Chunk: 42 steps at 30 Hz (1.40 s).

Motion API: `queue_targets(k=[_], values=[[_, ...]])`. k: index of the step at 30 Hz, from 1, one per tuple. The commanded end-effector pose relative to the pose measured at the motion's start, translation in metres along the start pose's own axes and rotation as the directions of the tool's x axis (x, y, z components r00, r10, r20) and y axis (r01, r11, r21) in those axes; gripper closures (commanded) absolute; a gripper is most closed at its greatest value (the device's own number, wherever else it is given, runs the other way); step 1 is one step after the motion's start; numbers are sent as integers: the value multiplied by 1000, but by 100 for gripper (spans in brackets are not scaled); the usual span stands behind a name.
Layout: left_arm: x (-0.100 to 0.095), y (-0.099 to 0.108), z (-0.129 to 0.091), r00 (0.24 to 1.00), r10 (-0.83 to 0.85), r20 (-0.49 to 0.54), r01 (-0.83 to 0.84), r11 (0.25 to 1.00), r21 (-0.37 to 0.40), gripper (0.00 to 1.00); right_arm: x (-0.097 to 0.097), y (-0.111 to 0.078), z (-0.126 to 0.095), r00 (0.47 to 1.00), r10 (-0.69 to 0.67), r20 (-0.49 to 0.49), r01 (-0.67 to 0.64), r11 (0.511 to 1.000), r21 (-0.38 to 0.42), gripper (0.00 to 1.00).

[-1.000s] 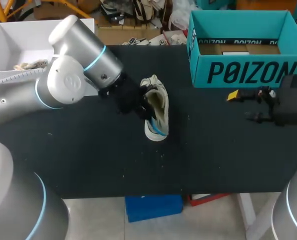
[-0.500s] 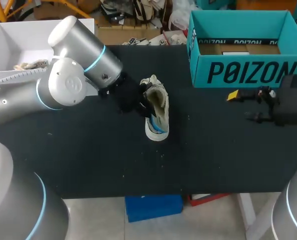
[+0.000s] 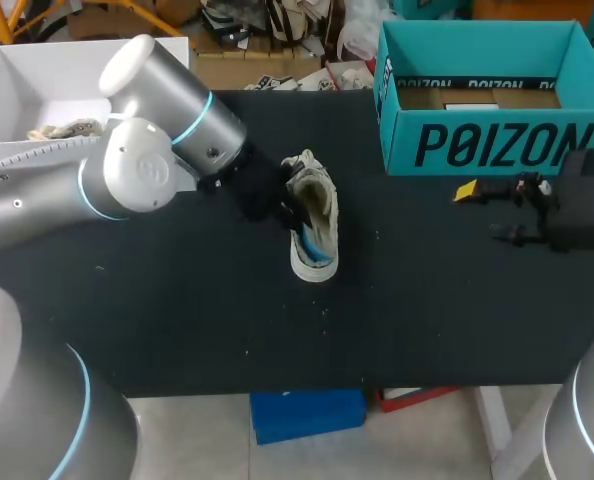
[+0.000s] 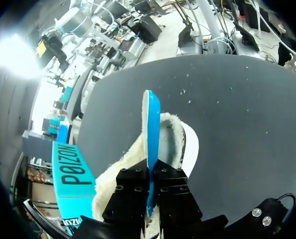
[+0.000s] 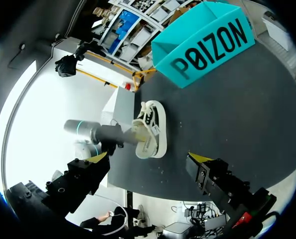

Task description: Take the shoe out of the shoebox, open the shoe tongue, remove and reinsert the insole, then place the shoe into the shoebox

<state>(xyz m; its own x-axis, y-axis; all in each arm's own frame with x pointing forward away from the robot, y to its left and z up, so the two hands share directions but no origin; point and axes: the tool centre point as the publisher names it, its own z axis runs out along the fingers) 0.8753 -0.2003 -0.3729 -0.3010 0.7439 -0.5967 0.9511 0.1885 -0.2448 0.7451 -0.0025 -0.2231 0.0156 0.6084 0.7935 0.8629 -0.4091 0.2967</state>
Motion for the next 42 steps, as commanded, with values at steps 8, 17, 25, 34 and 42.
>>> queue_targets(k=[8,17,25,34,42], values=[[-7,7,3,1000,-7,-13,7,999,-32,84,0,0,0,1000,1,0,-1,1000,1,0],[-11,-24,-11,999,38,21,-38,999,-3,51,0,0,0,1000,1,0,-1,1000,1,0],[-11,-43,-14,997,73,32,-74,997,28,91,0,0,0,1000,1,0,-1,1000,1,0],[-6,-50,-9,996,78,32,-79,996,47,100,0,0,0,1000,1,0,-1,1000,1,0],[-5,-46,-4,997,56,52,-57,998,18,100,0,0,0,1000,1,0,-1,1000,1,0]])
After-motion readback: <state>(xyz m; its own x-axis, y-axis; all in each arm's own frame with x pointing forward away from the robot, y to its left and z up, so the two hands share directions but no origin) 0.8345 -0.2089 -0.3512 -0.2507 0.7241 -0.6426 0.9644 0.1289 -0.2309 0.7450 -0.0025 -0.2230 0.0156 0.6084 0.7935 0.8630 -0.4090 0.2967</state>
